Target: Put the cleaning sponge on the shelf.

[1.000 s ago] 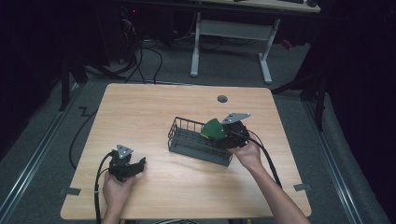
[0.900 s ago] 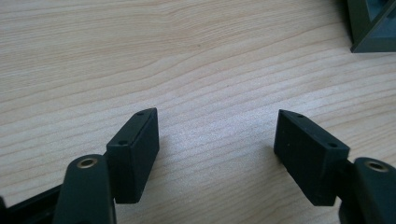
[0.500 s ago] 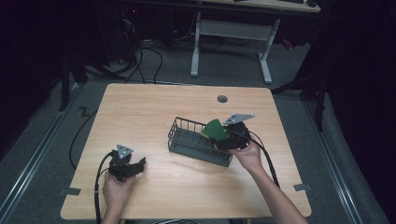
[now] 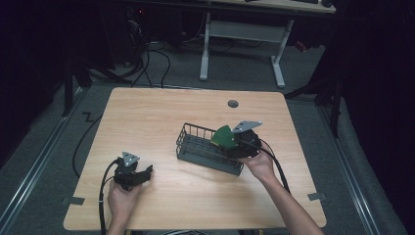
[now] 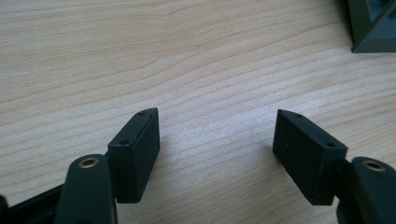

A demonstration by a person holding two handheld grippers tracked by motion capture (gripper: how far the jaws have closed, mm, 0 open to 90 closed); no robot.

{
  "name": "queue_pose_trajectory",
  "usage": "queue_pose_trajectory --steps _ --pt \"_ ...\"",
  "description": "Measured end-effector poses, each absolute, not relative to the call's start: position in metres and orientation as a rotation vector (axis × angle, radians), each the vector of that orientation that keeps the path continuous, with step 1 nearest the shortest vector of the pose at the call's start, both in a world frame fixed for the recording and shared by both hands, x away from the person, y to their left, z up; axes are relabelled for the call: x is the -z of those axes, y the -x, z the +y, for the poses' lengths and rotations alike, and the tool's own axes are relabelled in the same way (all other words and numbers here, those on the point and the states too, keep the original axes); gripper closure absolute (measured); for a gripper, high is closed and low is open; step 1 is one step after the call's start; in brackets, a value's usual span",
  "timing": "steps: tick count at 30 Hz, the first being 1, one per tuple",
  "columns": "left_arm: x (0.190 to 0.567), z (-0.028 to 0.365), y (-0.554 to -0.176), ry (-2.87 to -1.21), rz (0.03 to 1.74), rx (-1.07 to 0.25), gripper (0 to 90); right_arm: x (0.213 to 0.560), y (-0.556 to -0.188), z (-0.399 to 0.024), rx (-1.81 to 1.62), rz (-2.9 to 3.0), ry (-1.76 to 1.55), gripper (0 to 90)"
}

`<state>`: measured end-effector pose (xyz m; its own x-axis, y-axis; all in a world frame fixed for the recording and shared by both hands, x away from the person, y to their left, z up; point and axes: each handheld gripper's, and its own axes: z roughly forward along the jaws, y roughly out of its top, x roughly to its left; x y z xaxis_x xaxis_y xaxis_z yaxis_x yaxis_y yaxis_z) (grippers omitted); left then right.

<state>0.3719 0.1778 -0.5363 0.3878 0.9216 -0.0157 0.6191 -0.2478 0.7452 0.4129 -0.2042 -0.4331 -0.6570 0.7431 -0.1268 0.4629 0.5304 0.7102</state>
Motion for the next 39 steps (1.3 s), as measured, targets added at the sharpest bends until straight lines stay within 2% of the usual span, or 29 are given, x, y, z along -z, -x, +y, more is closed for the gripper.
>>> queue_pose_trajectory --steps 17,31,39 --pt "0.5363 0.1778 -0.3719 -1.971 1.318 -0.571 32.5 0.4318 -0.4141 -0.2069 -0.929 2.366 -0.997 27.1" --pt "0.5364 0.1776 -0.3718 -1.970 1.318 -0.571 32.6 0.4357 -0.4134 -0.1991 -0.866 2.355 -0.931 29.5" --pt "0.5363 0.1776 -0.3718 -1.970 1.317 -0.571 32.8 0.4330 -0.4142 -0.2049 -0.944 2.383 -0.981 28.5"
